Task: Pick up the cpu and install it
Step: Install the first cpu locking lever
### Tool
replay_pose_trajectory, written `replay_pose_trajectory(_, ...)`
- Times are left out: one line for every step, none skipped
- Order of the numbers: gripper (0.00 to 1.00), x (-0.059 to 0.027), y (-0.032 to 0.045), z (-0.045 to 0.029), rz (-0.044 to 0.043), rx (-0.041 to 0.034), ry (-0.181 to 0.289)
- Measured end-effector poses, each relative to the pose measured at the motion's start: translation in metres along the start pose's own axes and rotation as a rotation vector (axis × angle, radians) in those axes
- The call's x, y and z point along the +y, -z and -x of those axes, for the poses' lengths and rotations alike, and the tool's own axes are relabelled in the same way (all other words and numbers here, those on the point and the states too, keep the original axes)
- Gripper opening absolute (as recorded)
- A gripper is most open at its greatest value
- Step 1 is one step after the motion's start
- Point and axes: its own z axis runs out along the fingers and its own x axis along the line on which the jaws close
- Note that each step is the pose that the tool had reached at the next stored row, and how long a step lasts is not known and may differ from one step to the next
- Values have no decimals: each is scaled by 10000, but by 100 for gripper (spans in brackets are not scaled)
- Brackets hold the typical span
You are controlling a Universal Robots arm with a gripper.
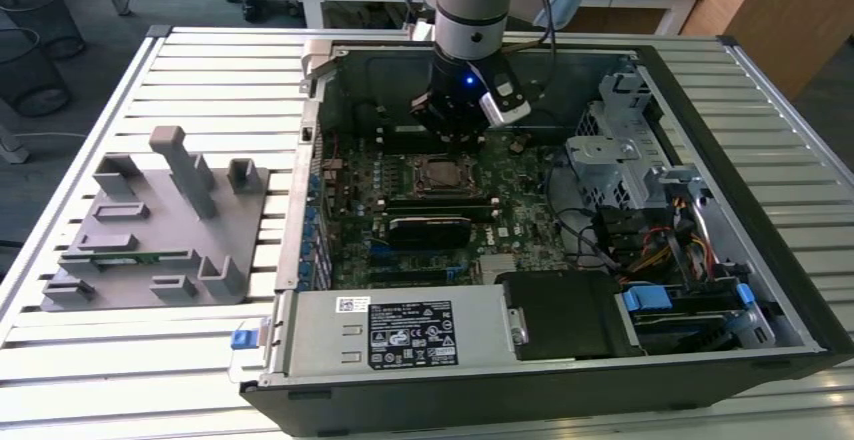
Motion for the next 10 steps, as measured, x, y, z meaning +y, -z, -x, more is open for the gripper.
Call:
replay_pose_trajectory(11, 0, 4, 0, -1, 1, 1)
replay_pose_trajectory(11, 0, 5, 0, 1, 0, 3)
replay_pose_trajectory(11, 0, 6, 0, 2, -1, 4)
replay_pose_trajectory(11, 0, 8, 0, -1, 1, 5)
replay_pose_trajectory(11, 0, 10, 0, 0, 0, 6)
replay_pose_trajectory(11, 0, 10, 0, 0, 1, 7)
replay_pose_trajectory(11, 0, 10, 0, 1, 0, 7)
replay_pose_trajectory(11, 0, 10, 0, 0, 0, 7)
replay_pose_trajectory(11, 0, 10, 0, -1, 1, 8)
replay_pose_trajectory(11, 0, 11, 0, -4, 2, 7)
